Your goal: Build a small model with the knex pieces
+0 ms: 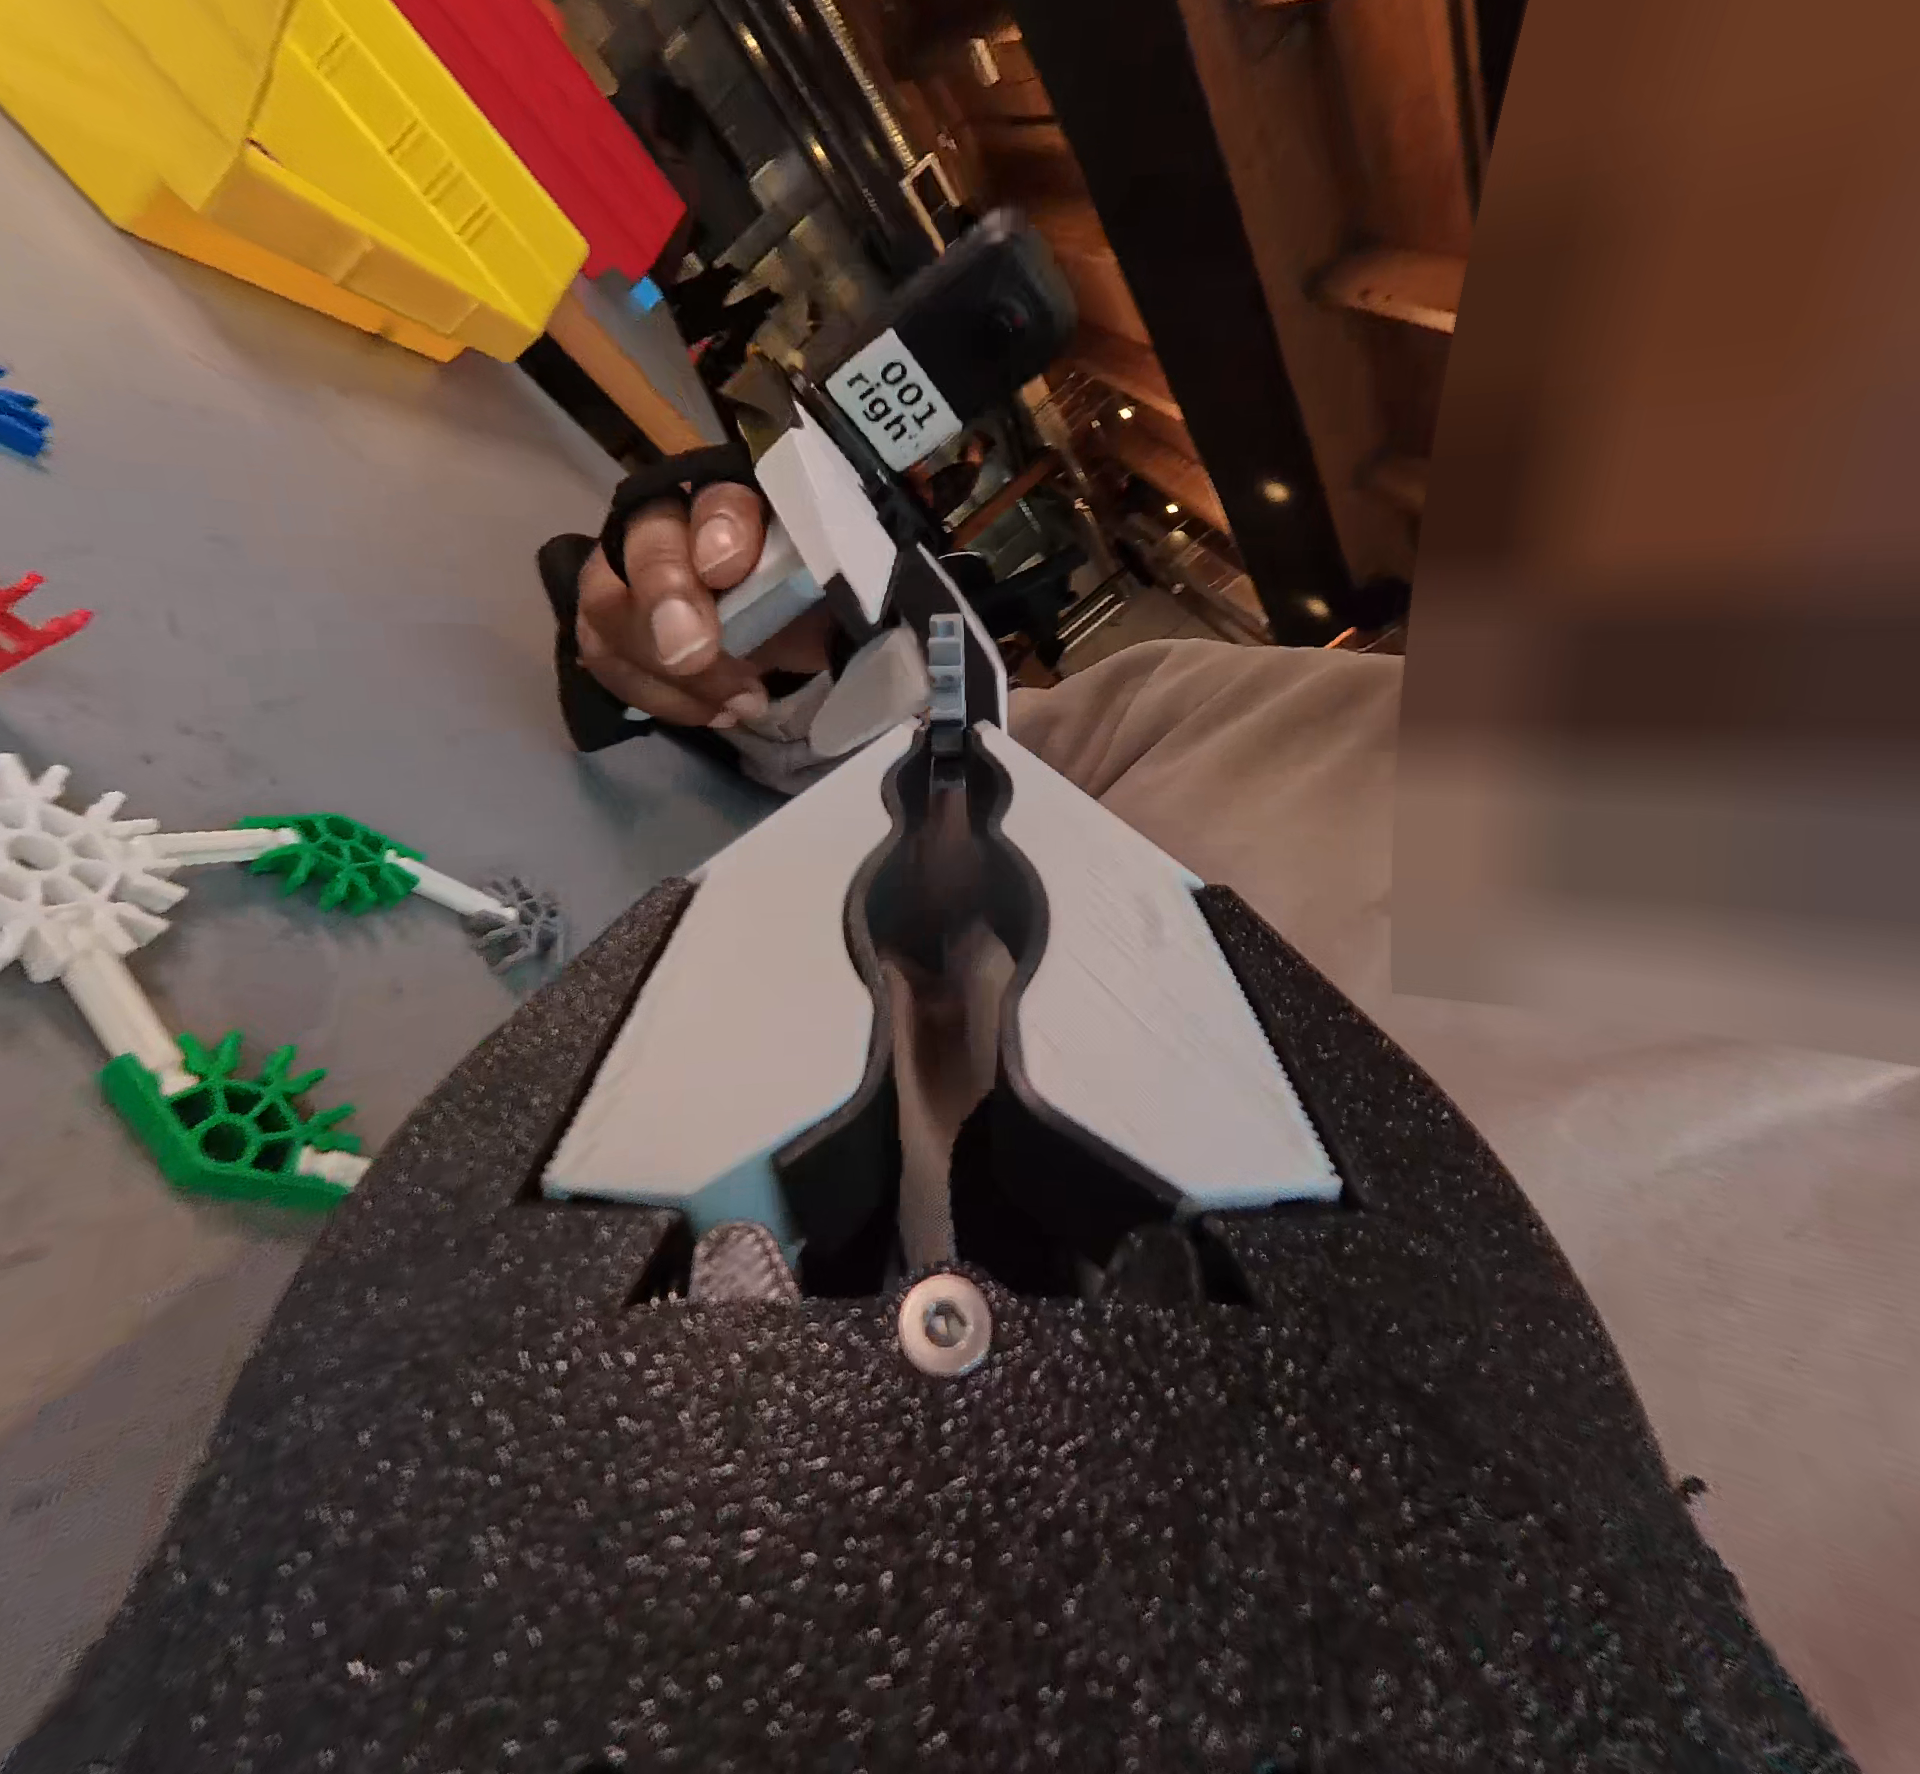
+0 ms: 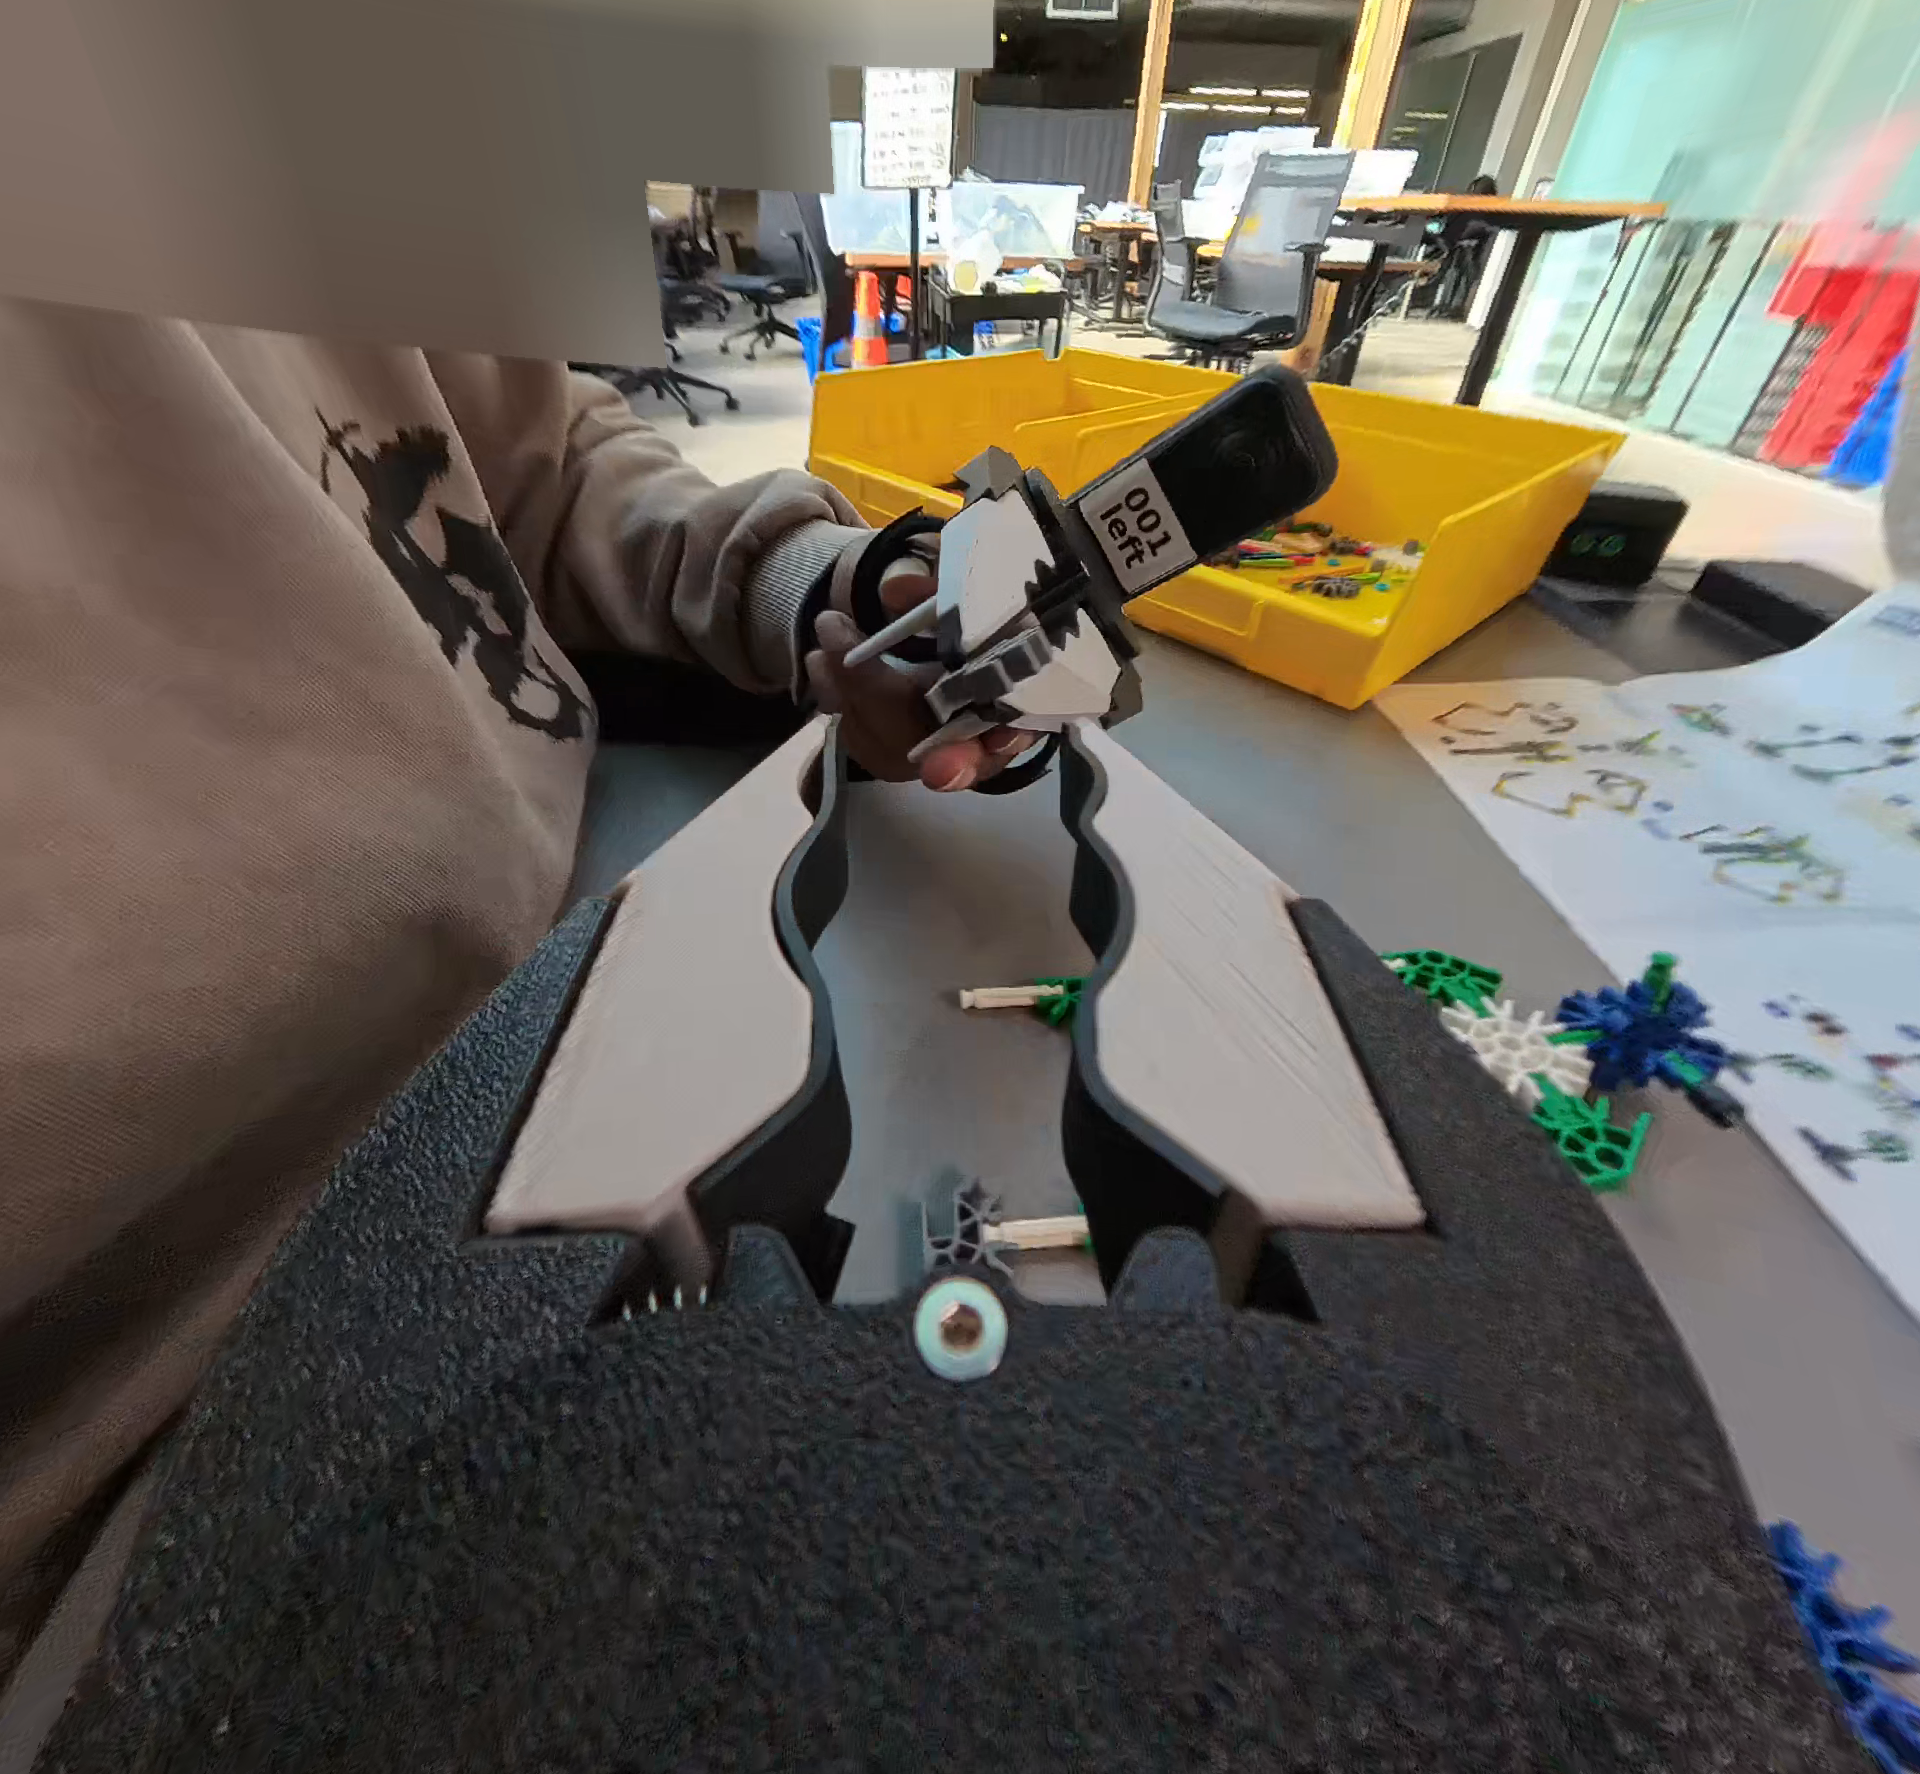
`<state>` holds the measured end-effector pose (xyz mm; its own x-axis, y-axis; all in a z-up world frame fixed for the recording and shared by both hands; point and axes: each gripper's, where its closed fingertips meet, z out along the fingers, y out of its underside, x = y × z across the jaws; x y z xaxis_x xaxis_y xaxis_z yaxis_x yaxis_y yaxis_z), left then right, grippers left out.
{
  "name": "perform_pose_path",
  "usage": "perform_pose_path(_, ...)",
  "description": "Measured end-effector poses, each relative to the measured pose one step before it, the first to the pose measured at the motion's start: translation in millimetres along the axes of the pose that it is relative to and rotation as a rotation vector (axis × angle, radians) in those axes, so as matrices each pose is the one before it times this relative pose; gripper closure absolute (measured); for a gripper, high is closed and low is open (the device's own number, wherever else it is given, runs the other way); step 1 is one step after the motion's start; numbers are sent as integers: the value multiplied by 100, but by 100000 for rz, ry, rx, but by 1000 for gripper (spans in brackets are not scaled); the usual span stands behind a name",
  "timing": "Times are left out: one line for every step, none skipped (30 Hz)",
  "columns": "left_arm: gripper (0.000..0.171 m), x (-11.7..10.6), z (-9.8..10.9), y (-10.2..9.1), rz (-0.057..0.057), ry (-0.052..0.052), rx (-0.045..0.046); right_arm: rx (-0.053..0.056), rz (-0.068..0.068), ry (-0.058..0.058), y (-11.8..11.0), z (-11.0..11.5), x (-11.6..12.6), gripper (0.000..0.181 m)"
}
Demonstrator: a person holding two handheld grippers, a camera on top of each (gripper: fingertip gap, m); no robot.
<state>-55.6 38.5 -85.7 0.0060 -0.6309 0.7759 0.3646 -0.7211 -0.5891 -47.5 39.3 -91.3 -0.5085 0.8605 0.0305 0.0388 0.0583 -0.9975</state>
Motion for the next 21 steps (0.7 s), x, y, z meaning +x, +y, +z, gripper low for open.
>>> perform_pose_path(168, 382, 140, -27, -2044, 3797, 1013, -940, -6259, 1601, -3, 275, -342, 138)
perform_pose_path(168, 301, 167, 32, -1722, 3158, 528, 346, -3057, 711, -166, 248, -285, 137)
perform_pose_path(168, 190, 175, 76, -1333, 2290, 136, 1250, -1454, 1262, -284, 154, -48, 138)
perform_pose_path(168, 103, 176, 161, -1088, 1601, -384, 1029, -1180, 1314, -224, 74, 74, 142)
perform_pose_path(168, 9, 170, 195, -862, 928, -643, 478, -1202, 1046, -125, -7, 116, 147)
perform_pose_path(167, -63, 145, 188, -635, 277, -601, 741, -641, 73, -161, -61, -5, 154)
perform_pose_path(167, -53, 124, 163, -584, 354, -509, 922, 262, -471, -186, -81, -81, 158)
perform_pose_path(167, 51, 104, 138, -677, 873, -445, 337, 124, -902, -92, -49, -165, 158)
perform_pose_path(168, 42, 95, 104, -384, 571, -356, 283, -377, -390, -55, -40, -127, 158)
perform_pose_path(167, -5, 73, 77, 98, 86, -248, 125, -458, -160, -41, -47, -74, 159)
perform_pose_path(167, -3, 37, 55, -74, 66, -211, 242, -150, -301, -62, -58, -79, 164)
perform_pose_path(167, -35, 6, 11, -342, -3, -101, -461, 20, -213, 43, -6, -35, 165)
perform_pose_path(167, -146, -51, -30, -245, -700, 183, -1039, 84, 432, 159, 1, 82, 165)
perform_pose_path(167, -220, -90, -39, 240, -1474, 259, -1428, -293, 475, 240, -12, 105, 165)
perform_pose_path(167, -202, -68, -35, 458, -1436, 125, -1077, -389, 194, 187, -17, 45, 166)
perform_pose_path(167, -68, -22, -17, 218, -620, -12, -196, 166, -146, 60, 1, -19, 167)
perform_pose_path(167, 32, 10, 47, 64, 172, -336, 316, 625, -574, -16, -1, -84, 167)
perform_pose_path(167, 88, 36, 59, -70, 647, -277, 374, 797, -579, -52, 6, -78, 167)
perform_pose_path(167, 122, 21, 16, -314, 956, 10, 16, 283, -285, -10, 13, -40, 165)
perform_pose_path(168, 95, 22, 6, -422, 851, 8, 102, -197, -926, -36, 40, -174, 158)
perform_pose_path(168, 80, 24, 44, -376, 788, -213, 465, 19, -1379, -111, 39, -286, 154)
